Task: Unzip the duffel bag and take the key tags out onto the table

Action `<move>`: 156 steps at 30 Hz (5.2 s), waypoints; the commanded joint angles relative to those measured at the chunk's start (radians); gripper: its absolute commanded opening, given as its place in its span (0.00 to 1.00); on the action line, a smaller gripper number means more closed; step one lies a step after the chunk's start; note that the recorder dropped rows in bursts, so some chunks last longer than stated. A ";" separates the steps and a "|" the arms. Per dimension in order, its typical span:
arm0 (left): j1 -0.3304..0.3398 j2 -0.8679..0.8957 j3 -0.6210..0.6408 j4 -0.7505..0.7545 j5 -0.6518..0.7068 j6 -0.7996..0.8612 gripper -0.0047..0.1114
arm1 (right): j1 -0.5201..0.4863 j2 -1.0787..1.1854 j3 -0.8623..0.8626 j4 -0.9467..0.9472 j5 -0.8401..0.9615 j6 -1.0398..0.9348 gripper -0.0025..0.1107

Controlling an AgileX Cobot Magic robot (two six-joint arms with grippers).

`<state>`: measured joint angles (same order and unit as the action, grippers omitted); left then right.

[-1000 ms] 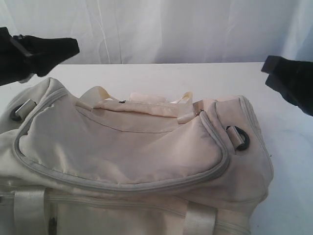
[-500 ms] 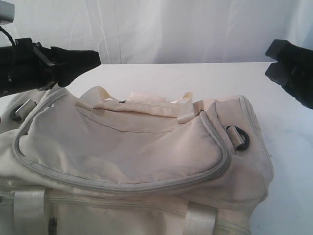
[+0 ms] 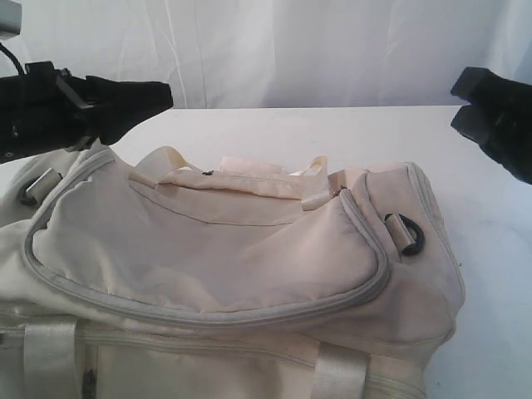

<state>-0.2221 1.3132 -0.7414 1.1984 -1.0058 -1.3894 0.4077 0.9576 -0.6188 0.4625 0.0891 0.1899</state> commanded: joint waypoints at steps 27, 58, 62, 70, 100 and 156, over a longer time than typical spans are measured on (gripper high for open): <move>-0.407 0.372 -0.355 -0.030 0.320 -0.121 0.55 | 0.001 0.553 -0.347 -0.011 0.525 -0.394 0.57; -0.407 0.600 -0.480 0.083 0.187 -0.639 0.55 | 0.001 0.552 -0.347 -0.127 0.546 -0.423 0.02; -0.407 0.633 -0.523 0.088 0.134 -0.723 0.55 | 0.001 0.552 -0.347 -0.141 0.519 -0.423 0.02; -0.407 0.654 -0.540 0.087 0.071 -0.723 0.55 | 0.001 0.552 -0.347 -0.149 0.493 -0.447 0.02; -0.407 0.760 -0.540 -0.023 0.057 -0.723 0.55 | 0.001 0.552 -0.347 -0.149 0.450 -0.447 0.02; -0.406 0.827 -0.540 -0.016 0.145 -0.591 0.04 | 0.001 0.552 -0.347 -0.147 0.442 -0.448 0.02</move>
<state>-0.6281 2.1015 -1.3001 1.1444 -0.9268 -2.0225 0.4099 1.5086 -0.9639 0.3331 0.5657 -0.2459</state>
